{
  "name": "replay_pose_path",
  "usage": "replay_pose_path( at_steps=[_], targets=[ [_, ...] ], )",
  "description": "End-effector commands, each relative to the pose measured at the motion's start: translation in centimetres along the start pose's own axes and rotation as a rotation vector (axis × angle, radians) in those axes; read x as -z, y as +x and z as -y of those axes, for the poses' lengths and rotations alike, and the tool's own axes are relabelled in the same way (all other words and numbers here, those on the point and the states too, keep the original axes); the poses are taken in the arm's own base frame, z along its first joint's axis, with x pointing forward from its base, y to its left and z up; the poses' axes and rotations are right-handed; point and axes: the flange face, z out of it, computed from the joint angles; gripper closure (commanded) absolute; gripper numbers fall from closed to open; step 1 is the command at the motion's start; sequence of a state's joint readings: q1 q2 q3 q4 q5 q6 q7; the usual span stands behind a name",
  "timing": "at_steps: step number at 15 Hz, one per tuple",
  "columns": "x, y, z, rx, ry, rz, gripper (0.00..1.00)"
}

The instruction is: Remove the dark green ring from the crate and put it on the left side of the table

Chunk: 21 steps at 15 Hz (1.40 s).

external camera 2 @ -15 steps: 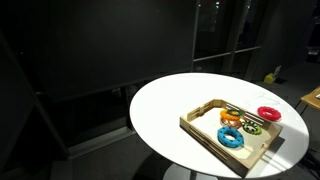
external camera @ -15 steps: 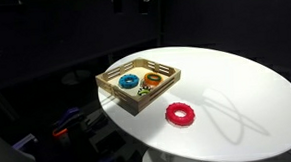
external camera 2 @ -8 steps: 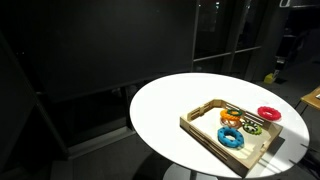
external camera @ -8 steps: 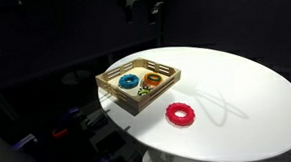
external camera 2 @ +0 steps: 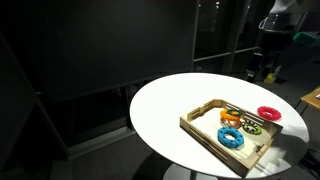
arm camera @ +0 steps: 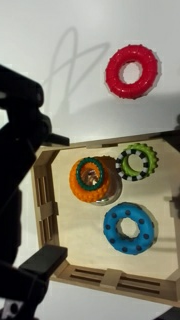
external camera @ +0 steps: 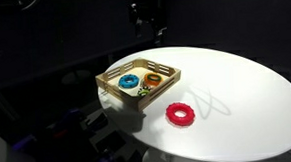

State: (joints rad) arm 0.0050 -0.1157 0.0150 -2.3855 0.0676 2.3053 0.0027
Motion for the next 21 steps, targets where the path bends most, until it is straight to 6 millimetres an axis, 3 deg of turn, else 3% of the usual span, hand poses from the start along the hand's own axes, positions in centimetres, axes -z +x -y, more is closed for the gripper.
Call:
replay_pose_path(
  at_steps=[1, 10, 15, 21],
  targets=[
    [-1.7, 2.0, -0.5, -0.023, 0.048, 0.016, 0.00],
    [-3.1, 1.6, -0.4, -0.035, 0.011, 0.037, 0.00],
    [-6.1, 1.9, 0.1, -0.046, -0.021, 0.064, 0.00],
    [-11.2, 2.7, 0.7, -0.059, -0.043, 0.068, 0.00]
  ],
)
